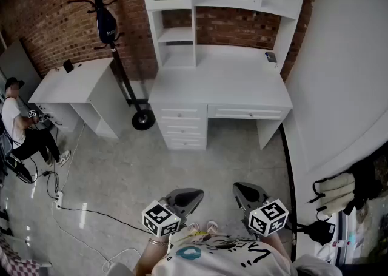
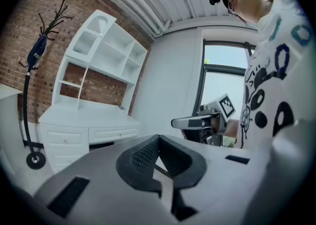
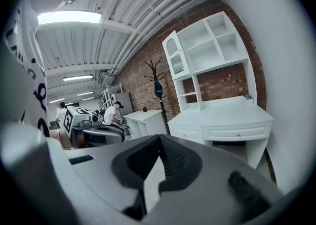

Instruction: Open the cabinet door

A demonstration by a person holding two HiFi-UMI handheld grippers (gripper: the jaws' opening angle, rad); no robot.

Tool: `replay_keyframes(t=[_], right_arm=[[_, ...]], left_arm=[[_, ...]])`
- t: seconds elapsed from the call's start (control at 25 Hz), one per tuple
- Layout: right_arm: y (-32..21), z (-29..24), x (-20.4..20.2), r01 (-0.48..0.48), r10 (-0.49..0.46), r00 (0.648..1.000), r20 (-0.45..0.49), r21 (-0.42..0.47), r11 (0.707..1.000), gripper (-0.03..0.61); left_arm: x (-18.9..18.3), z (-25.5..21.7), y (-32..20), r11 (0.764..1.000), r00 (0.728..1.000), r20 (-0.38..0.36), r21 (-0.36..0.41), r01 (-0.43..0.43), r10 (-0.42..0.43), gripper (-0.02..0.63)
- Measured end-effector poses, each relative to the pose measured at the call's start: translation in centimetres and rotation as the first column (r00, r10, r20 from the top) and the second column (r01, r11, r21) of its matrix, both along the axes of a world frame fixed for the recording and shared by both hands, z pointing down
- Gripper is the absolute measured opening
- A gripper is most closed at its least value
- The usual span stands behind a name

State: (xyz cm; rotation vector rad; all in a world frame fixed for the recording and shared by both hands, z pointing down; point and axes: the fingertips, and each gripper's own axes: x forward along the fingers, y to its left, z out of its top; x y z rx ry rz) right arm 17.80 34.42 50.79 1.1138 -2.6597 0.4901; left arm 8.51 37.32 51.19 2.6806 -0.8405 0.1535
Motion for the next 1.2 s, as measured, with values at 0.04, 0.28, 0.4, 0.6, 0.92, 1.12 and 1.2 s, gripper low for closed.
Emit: replay_keyframes(t=[0.04,0.28,0.4,0.6,0.92,1.12,1.2], right_arm=[[0.1,-0.2,-0.5,0.006,-0.006,1.000,0.002,0.007,1.000,0.028],[0.3,-0.7,-2.3,0.016,-0.017,1.000,0.016,0.025,1.000,0.028],[0.4,-0.2,-3.1,0.032,-0.032,0.999,0.017,0.006,0.999,0.028],[1.0,-0.1,-5.9,0.089,-0.089,0.996,-0.004,0.003,0.996,0.028],[1.8,-0.5,-8.8,0.112,-0.113,0.994,0.010,0.017,0.994,0.029],[2.2,-0.9,-9.3,0.088,-0.088,0.996,0.010,0.031,0.996,0.029],[2.1,-1.1,-9.4,0.074,-0.075,0.997,0.015,0.042,0.996,0.029]], left_arm=[[-0.3,-0.2,-0.1,1.000,1.000,-0.006,0.007,0.003,-0.003,0.012],[-1.4,-0.4,0.2,1.000,1.000,-0.028,0.002,0.001,-0.001,0.012],[-2.3,-0.3,0.5,1.000,1.000,-0.022,0.005,0.010,-0.010,0.012],[-4.9,0.3,1.0,0.998,0.998,-0.015,-0.020,0.055,-0.055,0.012],[-7.2,0.6,1.5,0.998,0.997,-0.035,-0.025,0.061,-0.062,0.012],[-8.0,0.6,1.7,0.999,0.998,-0.043,-0.015,0.044,-0.045,0.012],[-8.3,0.5,1.5,0.999,0.998,-0.040,-0.006,0.039,-0.039,0.012]])
